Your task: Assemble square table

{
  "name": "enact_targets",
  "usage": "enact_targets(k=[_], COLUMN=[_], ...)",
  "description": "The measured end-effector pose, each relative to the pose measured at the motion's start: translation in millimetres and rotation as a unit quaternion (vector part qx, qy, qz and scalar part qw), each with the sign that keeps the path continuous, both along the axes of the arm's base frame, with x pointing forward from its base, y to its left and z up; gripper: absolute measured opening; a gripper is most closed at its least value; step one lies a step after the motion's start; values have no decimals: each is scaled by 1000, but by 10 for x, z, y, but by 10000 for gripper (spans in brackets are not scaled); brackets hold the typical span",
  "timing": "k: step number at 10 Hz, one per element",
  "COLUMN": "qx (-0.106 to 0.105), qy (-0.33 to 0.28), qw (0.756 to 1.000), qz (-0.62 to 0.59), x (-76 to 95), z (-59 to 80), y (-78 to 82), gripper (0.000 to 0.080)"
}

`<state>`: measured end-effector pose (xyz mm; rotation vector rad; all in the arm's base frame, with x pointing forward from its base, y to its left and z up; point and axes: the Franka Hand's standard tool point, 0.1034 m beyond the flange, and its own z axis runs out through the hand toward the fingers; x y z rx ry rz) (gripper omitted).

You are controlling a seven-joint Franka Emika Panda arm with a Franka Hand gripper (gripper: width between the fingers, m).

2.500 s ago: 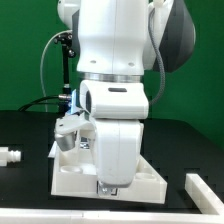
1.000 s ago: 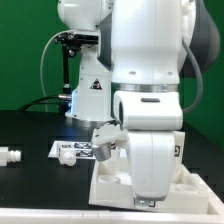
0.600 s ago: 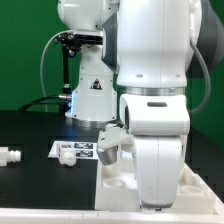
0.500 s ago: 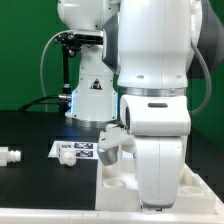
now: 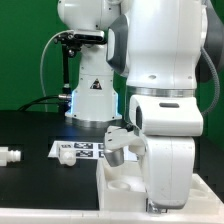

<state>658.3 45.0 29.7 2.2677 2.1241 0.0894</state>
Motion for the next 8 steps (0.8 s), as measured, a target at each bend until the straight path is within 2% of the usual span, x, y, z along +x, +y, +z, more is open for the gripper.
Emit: enact_targets(k=[2, 3, 4, 5, 6, 7, 8], qx=[-2, -3, -3, -3, -5, -9, -11], qy=[-1, 8, 13, 11, 7, 6, 8], qw=[1000, 1000, 1000, 1000, 1000, 1000, 997], qz=[-1, -1, -1, -8, -28, -28, -71], x=[1, -40, -61, -53, -47, -59, -72], z=[1, -2, 5, 15, 96, 226, 399], y=[-15, -12, -13, -16, -5, -43, -133], gripper=[57, 129, 315, 315, 508, 508, 610])
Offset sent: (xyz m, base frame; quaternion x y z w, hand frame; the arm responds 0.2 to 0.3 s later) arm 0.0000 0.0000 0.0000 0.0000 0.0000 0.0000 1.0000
